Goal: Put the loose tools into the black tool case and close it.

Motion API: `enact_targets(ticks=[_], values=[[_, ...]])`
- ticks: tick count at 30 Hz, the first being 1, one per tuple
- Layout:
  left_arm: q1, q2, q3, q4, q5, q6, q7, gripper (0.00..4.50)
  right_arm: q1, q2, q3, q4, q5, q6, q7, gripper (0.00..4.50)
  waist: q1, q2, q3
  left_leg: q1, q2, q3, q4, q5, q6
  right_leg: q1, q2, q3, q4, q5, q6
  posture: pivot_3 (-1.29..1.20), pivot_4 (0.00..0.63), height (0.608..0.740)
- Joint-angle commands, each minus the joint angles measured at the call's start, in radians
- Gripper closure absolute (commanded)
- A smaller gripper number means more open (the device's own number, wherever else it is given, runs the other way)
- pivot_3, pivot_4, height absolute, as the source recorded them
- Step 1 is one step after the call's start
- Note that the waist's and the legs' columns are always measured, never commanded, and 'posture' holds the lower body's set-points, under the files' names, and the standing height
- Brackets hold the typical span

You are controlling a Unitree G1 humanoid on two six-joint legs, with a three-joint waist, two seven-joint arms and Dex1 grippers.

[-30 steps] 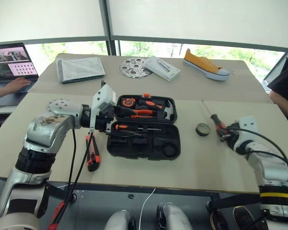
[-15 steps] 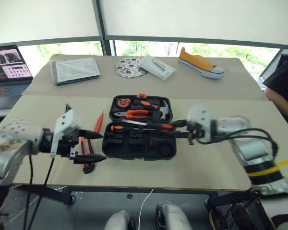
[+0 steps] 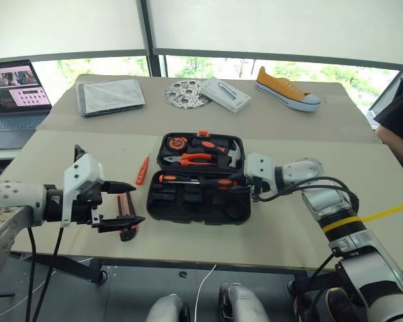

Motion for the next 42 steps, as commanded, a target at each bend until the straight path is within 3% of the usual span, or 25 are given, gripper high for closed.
enact_targets(ticks=[1,9,11,12,18,19,22,23,34,35,42], values=[[-0.009,0.019,0.027,-0.012,-0.015,-0.008,0.009,0.00,0.010,-0.036,-0.037,-0.033,0.025,-0.057,0.057,3.51,0.000,0.000,0.000,0.000,0.000,0.000,0.000,0.000,0.000,0.000,0.000,0.000,0.000,0.000,0.000,0.00,0.150,0.733],[-0.065,0.013,-0.017,0.023,-0.003,-0.030,0.017,0.00,0.015,-0.013,-0.029,-0.016,-0.007,-0.017,0.014,3.51,-0.002,0.000,0.000,0.001,0.000,0.000,0.000,0.000,0.000,0.000,0.000,0.000,0.001,0.000,0.000,0.00,0.150,0.733],[-0.068,0.012,-0.021,0.025,-0.003,-0.033,0.018,0.00,0.009,-0.005,-0.034,-0.013,-0.003,0.009,0.005,2.50,-0.003,0.000,0.000,0.002,0.000,0.000,-0.001,0.000,-0.001,0.000,0.000,0.001,0.001,0.000,0.000,0.00,0.150,0.733],[-0.070,0.012,-0.023,0.026,-0.003,-0.035,0.018,0.00,0.008,-0.005,-0.036,-0.015,-0.001,0.022,0.005,2.37,-0.003,0.000,0.000,0.002,0.000,0.000,-0.001,0.000,-0.001,0.000,0.000,0.001,0.001,0.000,-0.001,0.00,0.150,0.733],[-0.085,0.011,-0.037,0.037,0.000,-0.043,0.016,0.00,0.023,-0.007,-0.067,-0.058,0.040,0.055,0.026,0.23,-0.002,0.000,0.000,0.002,0.000,0.000,-0.001,0.000,-0.001,0.001,0.000,0.001,0.001,0.000,-0.001,0.00,0.150,0.733],[-0.087,0.011,-0.038,0.039,0.001,-0.045,0.015,0.00,0.019,0.003,-0.081,-0.077,0.065,0.095,0.026,0.04,-0.002,0.000,0.000,0.002,0.000,0.000,-0.001,0.000,-0.001,0.001,0.000,0.001,0.001,0.000,-0.001,0.00,0.150,0.733],[-0.089,0.012,-0.042,0.047,0.005,-0.050,0.013,0.00,0.007,0.032,-0.105,-0.138,0.123,0.203,0.020,0.04,-0.004,0.000,0.000,0.002,0.000,0.000,-0.001,0.000,-0.001,0.000,0.000,0.001,0.001,0.000,-0.001,0.00,0.150,0.733],[-0.089,0.012,-0.043,0.049,0.005,-0.053,0.012,0.00,0.007,0.039,-0.107,-0.153,0.131,0.227,0.018,0.56,-0.005,0.000,0.000,0.002,0.001,0.000,-0.001,0.000,-0.001,0.000,0.000,0.001,0.001,0.000,-0.001,0.00,0.150,0.733],[-0.087,0.009,-0.053,0.053,0.009,-0.068,0.019,0.00,-0.004,0.156,-0.037,-0.145,0.074,0.258,-0.051,4.24,-0.004,0.000,0.000,0.002,0.000,0.000,-0.001,0.000,-0.001,0.000,0.001,0.000,0.001,0.000,-0.001,0.00,0.150,0.733],[-0.087,0.010,-0.053,0.054,0.009,-0.069,0.020,0.00,-0.007,0.164,-0.027,-0.135,0.061,0.257,-0.060,4.45,-0.004,0.000,0.000,0.002,0.000,0.000,-0.001,0.000,-0.001,0.000,0.001,0.000,0.001,0.000,-0.001,0.00,0.150,0.733],[-0.087,0.008,-0.051,0.051,0.004,-0.067,0.029,0.00,-0.026,0.190,0.030,-0.038,-0.042,0.244,-0.125,4.45,-0.005,0.000,0.000,0.002,0.000,0.000,-0.001,0.000,-0.001,0.000,0.005,0.001,0.002,0.000,-0.001,0.00,0.150,0.733]])
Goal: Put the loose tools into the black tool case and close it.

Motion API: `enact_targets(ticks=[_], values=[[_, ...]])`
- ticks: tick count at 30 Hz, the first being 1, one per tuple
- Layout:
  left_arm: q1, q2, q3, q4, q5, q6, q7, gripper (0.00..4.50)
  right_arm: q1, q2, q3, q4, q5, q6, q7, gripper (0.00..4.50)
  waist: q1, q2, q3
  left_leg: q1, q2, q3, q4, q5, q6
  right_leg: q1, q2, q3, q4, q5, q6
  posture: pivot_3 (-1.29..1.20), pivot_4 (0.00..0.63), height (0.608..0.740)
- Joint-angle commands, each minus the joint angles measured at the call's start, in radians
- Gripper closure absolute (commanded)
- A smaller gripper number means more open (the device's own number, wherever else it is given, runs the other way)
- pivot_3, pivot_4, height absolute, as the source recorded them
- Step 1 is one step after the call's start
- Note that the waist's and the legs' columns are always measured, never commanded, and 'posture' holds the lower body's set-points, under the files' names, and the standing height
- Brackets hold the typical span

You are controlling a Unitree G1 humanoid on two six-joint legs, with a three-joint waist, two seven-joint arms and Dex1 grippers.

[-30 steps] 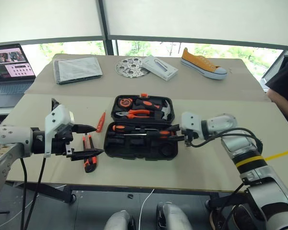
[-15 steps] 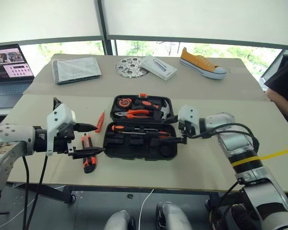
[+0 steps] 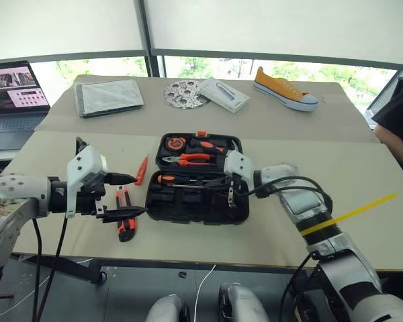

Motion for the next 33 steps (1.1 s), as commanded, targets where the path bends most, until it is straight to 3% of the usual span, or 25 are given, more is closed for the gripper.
enact_targets(ticks=[1,10,14,17,24,30,33], values=[[-0.009,0.008,0.017,-0.014,-0.004,-0.014,0.005,0.00,-0.017,0.005,0.018,0.044,-0.050,-0.011,-0.038,4.45,0.000,0.000,0.000,0.000,0.000,0.000,0.000,0.000,0.000,0.000,0.000,0.000,0.000,0.000,0.000,0.00,0.150,0.733],[-0.009,0.002,0.014,0.000,0.003,-0.021,0.013,0.00,-0.016,0.003,-0.010,-0.010,-0.002,0.031,-0.001,4.45,0.000,0.000,0.000,0.001,0.000,0.000,-0.001,0.000,-0.001,0.000,0.000,0.000,0.001,0.000,0.000,0.00,0.150,0.733],[0.023,-0.027,0.059,-0.002,-0.004,0.004,0.075,0.00,-0.030,0.012,-0.110,-0.121,0.126,0.106,0.016,4.45,0.000,0.000,0.000,0.000,0.000,0.000,-0.001,0.000,-0.001,0.000,0.000,0.000,0.000,0.000,-0.001,0.00,0.150,0.733],[0.108,-0.077,0.168,-0.027,-0.013,0.057,0.179,0.00,-0.053,-0.022,-0.205,-0.229,0.251,0.236,0.034,4.45,-0.003,0.000,0.000,0.000,0.001,0.000,-0.001,0.000,-0.001,-0.001,-0.001,0.001,0.000,0.000,-0.001,0.00,0.150,0.733],[0.471,-0.238,0.491,-0.174,0.020,0.179,0.364,0.00,-0.007,-0.182,-0.307,-0.449,0.458,0.394,0.149,2.31,-0.001,0.000,0.000,0.001,0.004,0.000,-0.003,-0.001,-0.002,-0.001,-0.003,0.001,-0.002,0.000,-0.001,0.00,0.150,0.733],[0.655,-0.370,0.674,-0.262,-0.042,0.294,0.468,0.00,0.073,-0.271,-0.311,-0.565,0.531,0.399,0.206,0.25,0.009,0.000,0.000,0.001,0.005,-0.001,-0.002,-0.002,-0.003,0.000,-0.003,0.001,-0.002,-0.001,-0.002,0.00,0.150,0.733],[0.639,-0.375,0.668,-0.288,-0.073,0.344,0.512,0.00,0.094,-0.273,-0.301,-0.587,0.539,0.396,0.190,0.07,0.017,-0.001,0.000,0.001,0.005,-0.001,-0.002,-0.006,-0.010,0.001,-0.005,0.001,-0.002,-0.003,0.002,0.00,0.150,0.733]])
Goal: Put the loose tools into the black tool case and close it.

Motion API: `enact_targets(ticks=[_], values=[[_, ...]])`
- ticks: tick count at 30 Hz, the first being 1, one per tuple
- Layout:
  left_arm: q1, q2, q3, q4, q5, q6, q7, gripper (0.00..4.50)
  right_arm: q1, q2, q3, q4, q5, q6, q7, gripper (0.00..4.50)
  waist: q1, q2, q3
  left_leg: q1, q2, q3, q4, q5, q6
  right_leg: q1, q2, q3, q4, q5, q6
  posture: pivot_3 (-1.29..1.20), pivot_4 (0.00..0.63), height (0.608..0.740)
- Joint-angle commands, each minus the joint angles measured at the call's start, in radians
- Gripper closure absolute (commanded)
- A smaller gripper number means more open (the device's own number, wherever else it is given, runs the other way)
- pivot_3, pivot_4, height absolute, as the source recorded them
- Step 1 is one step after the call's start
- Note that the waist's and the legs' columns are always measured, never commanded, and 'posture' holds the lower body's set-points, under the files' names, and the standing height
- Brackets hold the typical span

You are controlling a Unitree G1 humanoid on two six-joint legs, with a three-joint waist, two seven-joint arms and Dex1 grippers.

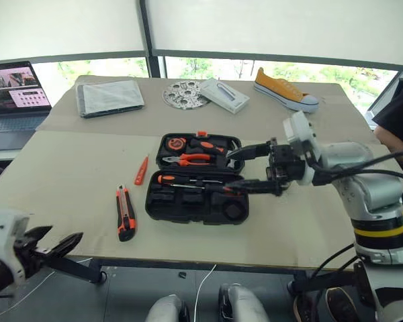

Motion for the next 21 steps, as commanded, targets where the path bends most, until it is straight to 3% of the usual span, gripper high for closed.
enact_targets(ticks=[1,8,14,21], values=[[-0.058,0.023,0.000,-0.052,-0.050,0.062,0.065,0.00,0.012,-0.006,-0.005,-0.054,0.024,-0.005,-0.018,0.07,0.008,-0.001,0.000,0.000,0.000,0.000,0.000,0.000,0.000,0.000,0.000,0.000,0.001,0.000,0.000,0.00,0.150,0.733],[-0.430,0.160,-0.218,0.052,-0.066,0.260,0.215,0.00,0.030,-0.009,0.004,-0.087,0.022,-0.010,-0.061,0.07,0.018,-0.004,-0.002,0.000,-0.002,-0.001,0.001,0.003,0.005,0.001,0.001,-0.001,0.002,0.003,-0.005,0.00,0.150,0.733],[-0.947,0.143,-0.531,0.366,0.027,0.418,0.342,0.00,0.075,-0.007,-0.004,-0.156,0.011,-0.017,-0.147,0.07,0.016,-0.006,-0.002,0.000,-0.005,-0.001,0.000,0.005,0.008,0.000,0.006,-0.001,0.002,0.003,-0.005,0.00,0.150,0.733],[-1.203,0.085,-0.872,0.696,0.193,0.254,0.284,0.00,0.134,-0.012,-0.011,-0.229,0.021,-0.009,-0.220,0.07,0.006,-0.007,-0.002,0.000,-0.006,0.001,-0.001,0.005,0.007,0.000,0.007,-0.003,0.007,0.003,-0.005,0.00,0.150,0.733]])
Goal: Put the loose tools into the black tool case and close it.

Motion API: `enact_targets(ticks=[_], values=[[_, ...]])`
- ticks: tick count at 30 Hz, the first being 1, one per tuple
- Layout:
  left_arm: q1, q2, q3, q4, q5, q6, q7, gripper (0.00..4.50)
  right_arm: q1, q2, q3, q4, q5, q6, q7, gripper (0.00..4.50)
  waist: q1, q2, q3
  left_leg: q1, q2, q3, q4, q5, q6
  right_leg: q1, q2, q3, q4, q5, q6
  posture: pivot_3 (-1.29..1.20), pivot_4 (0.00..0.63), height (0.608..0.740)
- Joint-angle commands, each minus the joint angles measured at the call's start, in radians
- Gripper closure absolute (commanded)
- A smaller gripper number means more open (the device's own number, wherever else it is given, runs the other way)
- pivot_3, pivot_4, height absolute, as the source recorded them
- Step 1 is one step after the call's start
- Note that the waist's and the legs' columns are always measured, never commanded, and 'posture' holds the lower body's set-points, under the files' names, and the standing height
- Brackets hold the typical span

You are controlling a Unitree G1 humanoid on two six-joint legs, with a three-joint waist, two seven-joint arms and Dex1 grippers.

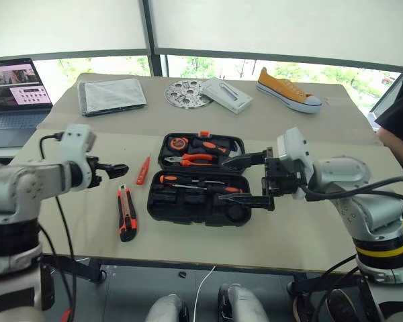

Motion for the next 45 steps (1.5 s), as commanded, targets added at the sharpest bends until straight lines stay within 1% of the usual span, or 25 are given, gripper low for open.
enact_targets(ticks=[1,5,9,11,14,15,16,17,18,20,24,27,31,34,38,40,43,45], values=[[-0.096,-0.032,-0.144,0.159,0.098,-0.108,-0.046,0.00,0.020,-0.010,-0.027,-0.066,0.014,-0.006,-0.036,0.07,0.001,0.000,0.000,0.000,0.000,0.000,0.000,0.000,0.000,0.000,0.000,0.000,0.000,0.000,0.000,0.00,0.150,0.733],[-0.185,-0.091,-0.228,0.337,0.172,-0.183,-0.081,0.00,0.042,-0.016,-0.042,-0.095,0.032,0.006,-0.067,0.07,0.000,-0.001,0.001,0.000,0.000,0.000,0.002,0.000,-0.001,0.000,-0.001,0.001,0.003,0.000,0.000,0.00,0.150,0.733],[-0.253,-0.169,-0.271,0.495,0.222,-0.277,-0.135,0.00,0.069,-0.027,-0.062,-0.130,0.050,0.022,-0.098,0.07,0.002,-0.001,0.001,0.000,0.000,0.000,0.003,0.001,-0.001,0.000,-0.001,0.002,0.002,-0.001,0.001,0.00,0.150,0.733],[-0.272,-0.191,-0.291,0.546,0.250,-0.309,-0.158,0.00,0.077,-0.029,-0.067,-0.146,0.059,0.032,-0.112,0.07,0.004,-0.001,0.001,0.000,0.000,0.000,0.003,0.001,-0.001,0.000,-0.001,0.002,0.003,-0.001,0.001,0.00,0.150,0.733],[-0.292,-0.216,-0.296,0.623,0.281,-0.325,-0.182,0.70,0.092,-0.036,-0.072,-0.173,0.078,0.043,-0.130,0.00,0.009,-0.001,0.001,0.000,0.000,0.000,0.003,0.001,-0.001,0.000,-0.001,0.002,0.003,-0.001,0.001,0.00,0.150,0.733],[-0.297,-0.222,-0.296,0.643,0.289,-0.326,-0.190,1.09,0.094,-0.038,-0.072,-0.177,0.081,0.044,-0.134,0.00,0.011,-0.001,0.001,0.000,0.000,0.000,0.003,0.001,-0.001,0.000,-0.001,0.002,0.003,-0.001,0.001,0.00,0.150,0.733],[-0.301,-0.226,-0.293,0.659,0.296,-0.325,-0.198,1.38,0.096,-0.041,-0.073,-0.179,0.081,0.044,-0.138,0.00,0.012,-0.001,0.001,0.000,0.000,0.000,0.004,0.001,-0.001,0.000,-0.002,0.002,0.002,-0.001,0.001,0.00,0.150,0.733],[-0.304,-0.230,-0.292,0.673,0.304,-0.327,-0.204,1.79,0.096,-0.043,-0.074,-0.180,0.082,0.046,-0.141,0.00,0.012,-0.001,0.001,0.000,0.000,0.000,0.004,0.001,-0.001,0.000,-0.002,0.002,0.002,-0.001,0.001,0.00,0.150,0.733],[-0.305,-0.232,-0.292,0.683,0.313,-0.333,-0.208,2.06,0.096,-0.046,-0.075,-0.181,0.082,0.047,-0.144,0.00,0.012,-0.001,0.001,0.000,0.000,0.000,0.004,0.001,-0.001,0.000,-0.002,0.002,0.002,-0.001,0.001,0.00,0.150,0.733],[-0.307,-0.236,-0.289,0.698,0.329,-0.340,-0.217,2.84,0.097,-0.053,-0.079,-0.181,0.085,0.047,-0.146,0.00,0.013,-0.001,0.001,0.000,0.000,0.000,0.004,0.001,-0.001,0.000,-0.003,0.002,0.002,-0.001,0.002,0.00,0.150,0.733],[-0.310,-0.223,-0.267,0.724,0.353,-0.353,-0.225,4.08,0.097,-0.070,-0.080,-0.177,0.088,0.045,-0.151,0.00,0.012,-0.001,0.000,0.000,0.000,0.000,0.004,0.001,0.000,0.000,-0.003,0.002,0.002,-0.001,0.002,0.00,0.150,0.733],[-0.313,-0.201,-0.257,0.725,0.372,-0.368,-0.239,4.06,0.100,-0.081,-0.084,-0.175,0.094,0.050,-0.152,0.00,0.011,-0.001,0.000,0.000,0.000,0.000,0.004,0.001,0.000,0.000,-0.003,0.002,0.002,-0.001,0.002,0.00,0.150,0.733],[-0.305,-0.127,-0.271,0.649,0.395,-0.465,-0.329,4.06,0.120,-0.117,-0.099,-0.170,0.117,0.084,-0.149,0.00,0.006,-0.003,0.001,0.000,0.001,0.000,0.004,0.001,0.000,-0.001,-0.006,0.002,0.002,-0.002,0.003,0.00,0.150,0.733],[-0.254,-0.018,-0.290,0.417,0.341,-0.619,-0.597,4.06,0.180,-0.171,-0.116,-0.197,0.112,0.088,-0.124,0.00,0.003,-0.005,0.003,-0.002,0.001,0.000,0.004,0.001,0.000,-0.001,-0.006,0.002,0.003,-0.001,0.002,0.00,0.150,0.733],[-0.200,0.081,-0.299,0.169,0.219,-0.694,-0.922,4.06,0.232,-0.181,-0.142,-0.231,0.127,0.090,-0.145,0.00,0.006,-0.006,0.003,-0.007,0.003,0.000,0.005,0.001,0.000,-0.003,-0.008,-0.001,0.003,-0.001,0.001,0.00,0.150,0.733],[-0.182,0.105,-0.334,0.102,0.203,-0.715,-1.017,4.06,0.253,-0.180,-0.149,-0.248,0.132,0.090,-0.154,0.00,0.009,-0.006,0.003,-0.007,0.001,0.000,0.005,0.001,0.000,-0.003,-0.012,-0.002,0.001,-0.002,0.002,0.00,0.150,0.733],[-0.175,0.096,-0.420,0.074,0.255,-0.759,-1.077,4.06,0.280,-0.181,-0.156,-0.269,0.136,0.087,-0.172,0.00,0.012,-0.006,0.003,-0.006,0.000,0.000,0.007,0.001,0.000,-0.001,-0.014,-0.003,0.000,-0.004,0.006,0.00,0.150,0.733],[-0.175,0.080,-0.472,0.092,0.303,-0.810,-1.098,4.06,0.288,-0.179,-0.158,-0.277,0.138,0.087,-0.189,0.00,0.011,-0.006,0.003,-0.006,0.000,0.000,0.008,0.001,0.000,-0.001,-0.013,-0.003,-0.001,-0.006,0.010,0.00,0.150,0.733]])
